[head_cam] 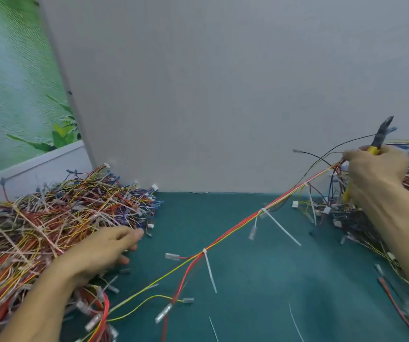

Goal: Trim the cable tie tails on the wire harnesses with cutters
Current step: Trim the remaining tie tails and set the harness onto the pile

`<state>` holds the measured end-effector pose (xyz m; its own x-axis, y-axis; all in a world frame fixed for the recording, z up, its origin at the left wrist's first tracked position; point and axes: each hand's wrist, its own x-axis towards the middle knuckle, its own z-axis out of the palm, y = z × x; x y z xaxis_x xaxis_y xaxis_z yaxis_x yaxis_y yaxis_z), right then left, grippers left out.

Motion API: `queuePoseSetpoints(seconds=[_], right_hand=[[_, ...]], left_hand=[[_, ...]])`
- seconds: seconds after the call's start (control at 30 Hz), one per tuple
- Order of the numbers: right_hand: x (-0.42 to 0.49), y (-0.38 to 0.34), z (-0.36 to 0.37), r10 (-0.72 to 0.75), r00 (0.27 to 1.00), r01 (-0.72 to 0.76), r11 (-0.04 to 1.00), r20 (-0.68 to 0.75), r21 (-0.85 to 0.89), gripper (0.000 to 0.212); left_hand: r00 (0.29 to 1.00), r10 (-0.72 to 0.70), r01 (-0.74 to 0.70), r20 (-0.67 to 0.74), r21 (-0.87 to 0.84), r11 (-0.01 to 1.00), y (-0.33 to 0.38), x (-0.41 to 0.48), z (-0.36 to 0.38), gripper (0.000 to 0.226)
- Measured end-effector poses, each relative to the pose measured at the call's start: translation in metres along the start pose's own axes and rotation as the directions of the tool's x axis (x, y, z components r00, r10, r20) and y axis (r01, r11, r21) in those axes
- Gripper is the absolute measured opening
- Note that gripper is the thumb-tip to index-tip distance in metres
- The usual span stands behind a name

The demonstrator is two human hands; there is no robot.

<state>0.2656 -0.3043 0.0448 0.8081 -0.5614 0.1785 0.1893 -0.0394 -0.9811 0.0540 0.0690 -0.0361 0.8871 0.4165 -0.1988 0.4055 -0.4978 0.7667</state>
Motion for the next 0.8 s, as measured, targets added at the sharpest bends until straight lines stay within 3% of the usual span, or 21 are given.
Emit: queuePoseSetpoints(seconds=[0.1,0.17,0.27,0.33,0.4,0.47,0.53,0.63,0.73,0.8], right_hand=[[0.001,0.001,-0.002,0.015,0.999,-0.015,1.000,-0.040,-0.002,0.014],[0.003,0.001,-0.005,0.030,0.998,-0.028,0.999,-0.064,0.027,0.023],[0.001,0.000,-0.005,0.015,1.000,-0.015,1.000,-0.014,0.009,0.025],[-0.005,0.001,0.000,-0.013,0.999,0.016,0.998,0.040,-0.057,0.020],[-0.010,0.002,0.003,-0.035,0.997,0.039,0.997,0.063,-0.062,0.021],[-0.012,-0.002,0.000,-0.067,0.996,0.071,0.994,0.055,-0.080,0.017],[-0.009,-0.007,-0.007,-0.093,0.994,0.097,0.992,0.049,-0.075,0.020],[-0.009,-0.014,-0.016,-0.098,0.994,0.101,0.992,0.044,-0.070,0.027],[-0.016,-0.015,-0.016,-0.138,0.986,0.147,0.985,0.097,-0.092,0.029],[-0.020,-0.016,-0.015,-0.167,0.978,0.181,0.977,0.127,-0.110,0.029]], left_hand=[[0.998,-0.056,0.054,0.013,0.115,0.992,-0.006,0.003,-0.006,0.028],[0.997,-0.070,0.073,-0.021,0.162,0.984,-0.006,0.002,-0.008,0.029],[0.991,0.109,-0.074,-0.079,0.352,0.933,0.006,-0.001,0.006,0.022],[0.979,0.201,-0.202,0.025,0.203,0.958,0.024,-0.006,0.029,0.015],[0.946,0.243,-0.266,0.216,0.088,0.960,0.040,-0.013,0.048,0.020],[0.885,0.199,-0.312,0.421,0.219,0.925,0.045,-0.018,0.055,0.042],[0.845,0.104,-0.347,0.525,0.388,0.854,0.043,-0.022,0.055,0.040],[0.888,0.136,-0.351,0.440,0.456,0.818,0.052,-0.024,0.051,0.016],[0.843,0.358,-0.483,0.400,0.275,0.831,0.076,-0.033,0.046,0.022],[0.729,0.562,-0.552,0.389,-0.152,0.820,0.092,-0.044,0.044,0.029]])
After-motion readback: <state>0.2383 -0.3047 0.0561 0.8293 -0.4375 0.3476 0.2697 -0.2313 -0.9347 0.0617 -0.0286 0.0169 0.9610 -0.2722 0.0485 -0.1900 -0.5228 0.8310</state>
